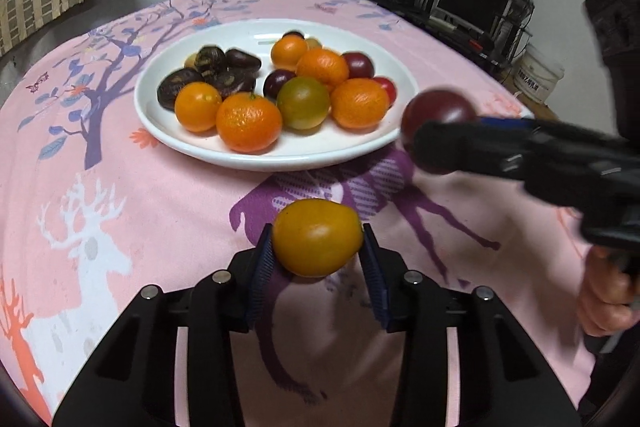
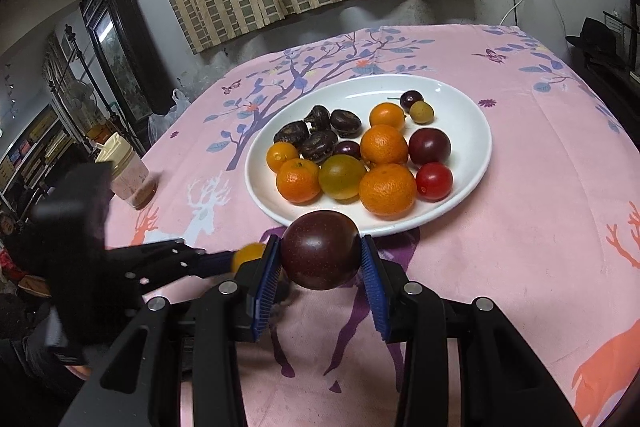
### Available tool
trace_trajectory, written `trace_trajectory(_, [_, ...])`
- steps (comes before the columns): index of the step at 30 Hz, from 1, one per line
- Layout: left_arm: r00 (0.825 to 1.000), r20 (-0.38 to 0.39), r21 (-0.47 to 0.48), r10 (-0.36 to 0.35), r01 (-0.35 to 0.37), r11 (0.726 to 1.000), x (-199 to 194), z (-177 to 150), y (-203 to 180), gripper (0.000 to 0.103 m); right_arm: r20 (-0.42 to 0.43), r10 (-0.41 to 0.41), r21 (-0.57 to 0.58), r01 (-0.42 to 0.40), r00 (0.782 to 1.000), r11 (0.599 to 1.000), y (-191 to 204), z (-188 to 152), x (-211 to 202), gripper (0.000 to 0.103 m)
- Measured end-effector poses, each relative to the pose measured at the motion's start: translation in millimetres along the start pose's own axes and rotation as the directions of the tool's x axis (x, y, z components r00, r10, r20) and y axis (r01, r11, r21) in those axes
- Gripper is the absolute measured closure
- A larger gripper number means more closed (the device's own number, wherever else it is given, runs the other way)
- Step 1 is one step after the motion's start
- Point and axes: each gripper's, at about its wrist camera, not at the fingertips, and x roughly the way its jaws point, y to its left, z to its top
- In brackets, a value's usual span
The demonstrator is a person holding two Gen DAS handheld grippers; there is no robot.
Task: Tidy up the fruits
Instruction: 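Lower the plum and tomato onto the white plate and open both tools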
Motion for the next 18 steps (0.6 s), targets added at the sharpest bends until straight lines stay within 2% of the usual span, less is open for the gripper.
trace_trajectory(4, [0.998, 0.063, -0.004, -0.025, 0.025, 1.0, -25.7, 9.7, 3.9, 0.062, 0.025, 0.011, -0.014, -0.01, 1.0, 1.0, 2.6, 0.0, -1.6, 0.063])
trace_trajectory(8, [0.991, 0.134, -0.011, 0.003, -0.002, 1.0, -37.6, 38.4, 15.2, 0.062, 0.08, -0.007, 0.001, 0.007, 0.997, 1.0, -1.0, 17.5, -3.2, 0.063])
trace_trajectory(12, [0.986, 0.162, -0.059, 0.029, -0.019, 0.998, -21.1, 79.3, 35.0, 0.062, 0.12, -0.078, 0.012, 0.077, 0.99, 0.997, -10.8, 45.1, 11.3, 0.063])
trace_trajectory(18, [0.987, 0.139, -0.089, 0.085, -0.073, 0.993, 18.2, 116.7, 54.0, 0.062, 0.102, -0.14, 0.052, 0.135, 0.985, 0.989, -36.6, 74.1, 44.9, 0.062])
